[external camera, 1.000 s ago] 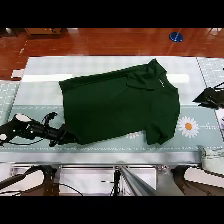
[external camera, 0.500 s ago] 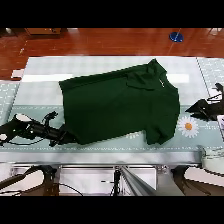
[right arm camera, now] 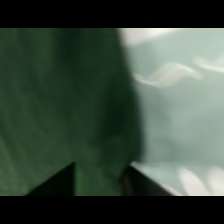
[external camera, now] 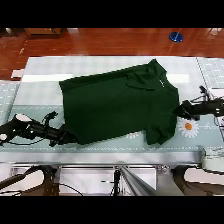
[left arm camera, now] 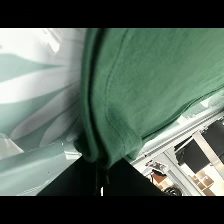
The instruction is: Fold the shirts.
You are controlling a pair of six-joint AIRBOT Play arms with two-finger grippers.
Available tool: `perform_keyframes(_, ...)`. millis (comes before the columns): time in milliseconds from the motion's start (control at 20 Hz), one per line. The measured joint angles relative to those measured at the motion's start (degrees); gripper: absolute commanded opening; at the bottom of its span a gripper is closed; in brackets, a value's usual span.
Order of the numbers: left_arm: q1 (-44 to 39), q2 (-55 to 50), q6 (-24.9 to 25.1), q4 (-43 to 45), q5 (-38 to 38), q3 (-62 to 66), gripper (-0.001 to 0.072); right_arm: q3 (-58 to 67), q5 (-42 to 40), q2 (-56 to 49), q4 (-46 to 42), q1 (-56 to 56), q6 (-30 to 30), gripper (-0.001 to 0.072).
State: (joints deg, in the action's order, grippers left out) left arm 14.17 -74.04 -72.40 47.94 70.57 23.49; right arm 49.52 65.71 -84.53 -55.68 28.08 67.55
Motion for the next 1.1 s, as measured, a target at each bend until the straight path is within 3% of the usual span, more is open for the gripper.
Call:
perform_keyframes(50,0.00,0.00,0.04,0.02,0.00,0.00,0.0023,-0.04,-1.20,-0.66,0.07,-1.55,0.66,0.0044)
perform_keyframes(350,1.07,4.52,3.21,0.33,-1.99,6.47,0.0022,4.94,-2.10,4.31,0.39,-4.94,-1.22,0.0043)
perform_keyframes(550,3.96,16.41,4.79,-8.26,1.55,21.81,0.0021,16.00,1.44,16.39,5.79,-5.05,-7.89,0.0042)
perform_keyframes(700,5.79,25.24,5.42,-12.35,1.07,38.40,0.0021,27.02,-1.73,25.97,10.19,-5.09,-9.22,0.0042)
perform_keyframes(950,9.05,32.72,1.33,-11.96,-2.60,67.67,0.0021,46.45,-6.51,36.04,7.69,-5.05,-0.70,0.0041)
perform_keyframes(1100,10.03,33.99,-4.15,-6.78,1.88,82.27,0.0021,56.94,-4.74,39.52,1.81,-5.05,7.17,0.0041)
